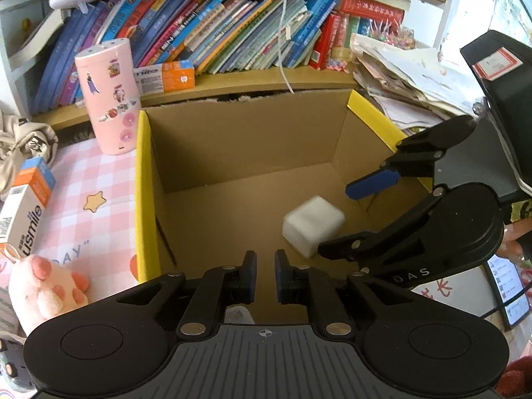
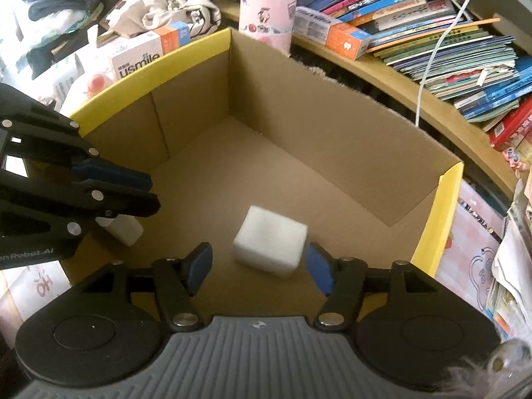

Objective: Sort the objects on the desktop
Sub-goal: 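Lower the white block into the yellow box and open the right tool, then lift the open right tool up out of the yellow box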

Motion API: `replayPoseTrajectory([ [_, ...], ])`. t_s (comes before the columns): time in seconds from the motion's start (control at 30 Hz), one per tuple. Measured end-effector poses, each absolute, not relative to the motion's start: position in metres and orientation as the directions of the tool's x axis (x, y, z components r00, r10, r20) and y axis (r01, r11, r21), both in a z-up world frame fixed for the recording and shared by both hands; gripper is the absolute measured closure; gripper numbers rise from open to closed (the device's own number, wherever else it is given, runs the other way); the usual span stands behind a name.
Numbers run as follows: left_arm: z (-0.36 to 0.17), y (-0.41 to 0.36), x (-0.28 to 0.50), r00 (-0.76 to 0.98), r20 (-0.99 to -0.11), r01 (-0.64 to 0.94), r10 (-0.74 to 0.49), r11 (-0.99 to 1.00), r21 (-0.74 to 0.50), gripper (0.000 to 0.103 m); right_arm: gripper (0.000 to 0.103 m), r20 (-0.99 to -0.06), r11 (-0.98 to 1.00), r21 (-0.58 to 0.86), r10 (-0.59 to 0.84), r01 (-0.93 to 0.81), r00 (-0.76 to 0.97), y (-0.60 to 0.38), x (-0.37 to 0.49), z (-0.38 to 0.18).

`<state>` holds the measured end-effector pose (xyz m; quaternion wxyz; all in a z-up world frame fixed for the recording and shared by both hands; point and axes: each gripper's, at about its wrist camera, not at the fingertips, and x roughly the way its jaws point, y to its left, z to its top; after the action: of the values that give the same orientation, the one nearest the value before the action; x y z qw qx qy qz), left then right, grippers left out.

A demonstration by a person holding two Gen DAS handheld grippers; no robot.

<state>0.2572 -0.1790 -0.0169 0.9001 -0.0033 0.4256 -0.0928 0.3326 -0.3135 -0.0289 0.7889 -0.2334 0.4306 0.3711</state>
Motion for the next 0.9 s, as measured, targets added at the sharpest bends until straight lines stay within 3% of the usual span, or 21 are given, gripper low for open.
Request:
replayPoseTrajectory([
  [0.13, -0.01, -0.179, 0.251, 0.649, -0.74, 0.165, -0.175, 0.982, -0.088, 0.073, 0.037, -0.829, 0.628, -0.044, 0.411, -0.777, 0.38, -0.317, 0.327, -0.022],
  [0.17, -0.008, -0.18, 0.25, 0.659, -0.734, 0.16, -0.165, 0.984, -0.078, 0.062, 0.036, -0.821, 0.632, -0.047, 0.416, -0.773, 0.39, -0.318, 0.325, -0.02],
  [0.27, -0.001, -0.182, 0.243, 0.697, -0.707, 0.134, -0.124, 0.99, -0.041, 0.044, 0.031, -0.796, 0.649, -0.056, 0.43, -0.758, 0.427, -0.322, 0.319, -0.013],
  [0.57, 0.023, -0.173, 0.221, 0.766, -0.638, 0.068, -0.071, 0.997, -0.029, 0.027, 0.029, -0.714, 0.696, -0.014, 0.495, -0.718, 0.495, -0.336, 0.297, 0.012],
  [0.9, 0.035, -0.167, 0.191, 0.8, -0.6, 0.017, -0.034, 0.999, -0.034, 0.017, 0.028, -0.672, 0.745, 0.038, 0.512, -0.666, 0.535, -0.345, 0.27, 0.017],
])
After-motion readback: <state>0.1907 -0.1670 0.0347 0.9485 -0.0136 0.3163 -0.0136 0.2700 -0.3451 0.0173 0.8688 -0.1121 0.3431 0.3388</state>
